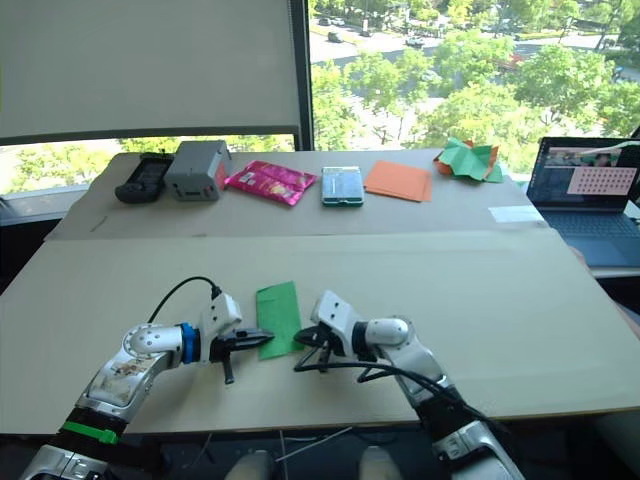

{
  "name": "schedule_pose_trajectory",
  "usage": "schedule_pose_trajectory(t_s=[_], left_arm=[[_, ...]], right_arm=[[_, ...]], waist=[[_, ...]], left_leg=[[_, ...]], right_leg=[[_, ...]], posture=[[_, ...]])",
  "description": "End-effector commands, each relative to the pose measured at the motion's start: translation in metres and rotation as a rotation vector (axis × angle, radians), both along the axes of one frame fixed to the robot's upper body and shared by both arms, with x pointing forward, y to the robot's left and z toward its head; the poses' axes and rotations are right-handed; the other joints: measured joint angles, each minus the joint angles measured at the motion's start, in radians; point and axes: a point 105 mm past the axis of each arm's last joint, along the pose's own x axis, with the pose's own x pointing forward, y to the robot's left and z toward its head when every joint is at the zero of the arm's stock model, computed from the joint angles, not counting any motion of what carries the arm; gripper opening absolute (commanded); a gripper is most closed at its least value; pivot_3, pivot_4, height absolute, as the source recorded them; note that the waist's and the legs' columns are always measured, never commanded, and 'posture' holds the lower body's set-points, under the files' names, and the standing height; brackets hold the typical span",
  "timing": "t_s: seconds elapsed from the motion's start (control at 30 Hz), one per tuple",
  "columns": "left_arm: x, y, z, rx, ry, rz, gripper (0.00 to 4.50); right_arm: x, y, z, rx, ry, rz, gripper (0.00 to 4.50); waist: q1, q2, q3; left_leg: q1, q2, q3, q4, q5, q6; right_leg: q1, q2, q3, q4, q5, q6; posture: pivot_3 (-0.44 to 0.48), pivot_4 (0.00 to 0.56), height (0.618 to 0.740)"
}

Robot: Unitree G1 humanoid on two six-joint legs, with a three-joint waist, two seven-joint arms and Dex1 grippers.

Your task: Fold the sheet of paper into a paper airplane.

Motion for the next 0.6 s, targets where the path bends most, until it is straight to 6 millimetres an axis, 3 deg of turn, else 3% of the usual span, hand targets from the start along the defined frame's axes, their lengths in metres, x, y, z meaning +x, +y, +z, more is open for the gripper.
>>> schedule_pose_trajectory(t_s=[0.03, 0.37, 0.6], left_arm=[[-0.002, 0.004, -0.01, 0.033, 0.033, 0.006, 0.0], [-0.005, 0.002, -0.01, 0.03, 0.035, 0.003, 0.0], [-0.005, 0.003, -0.009, 0.026, 0.032, 0.012, 0.0]], right_arm=[[0.011, -0.007, -0.016, -0.04, 0.023, -0.049, 0.04], [0.048, -0.002, -0.014, -0.036, -0.009, -0.105, 0.04], [0.043, 0.0, -0.004, 0.012, -0.034, -0.054, 0.04]], waist=[[0.0, 0.0, 0.0], [-0.005, 0.0, 0.0], [-0.004, 0.001, 0.0]], left_leg=[[0.0, 0.0, 0.0, 0.0, 0.0, 0.0], [0.0, 0.0, 0.0, 0.0, 0.0, 0.0], [0.0, 0.0, 0.0, 0.0, 0.0, 0.001]], right_leg=[[0.0, 0.0, 0.0, 0.0, 0.0, 0.0], [0.001, 0.001, 0.0, 0.002, 0.0, 0.0], [0.001, 0.001, 0.0, 0.002, 0.0, 0.0]], posture=[[0.0, 0.15, 0.706], [0.0, 0.15, 0.706], [0.0, 0.15, 0.706]])
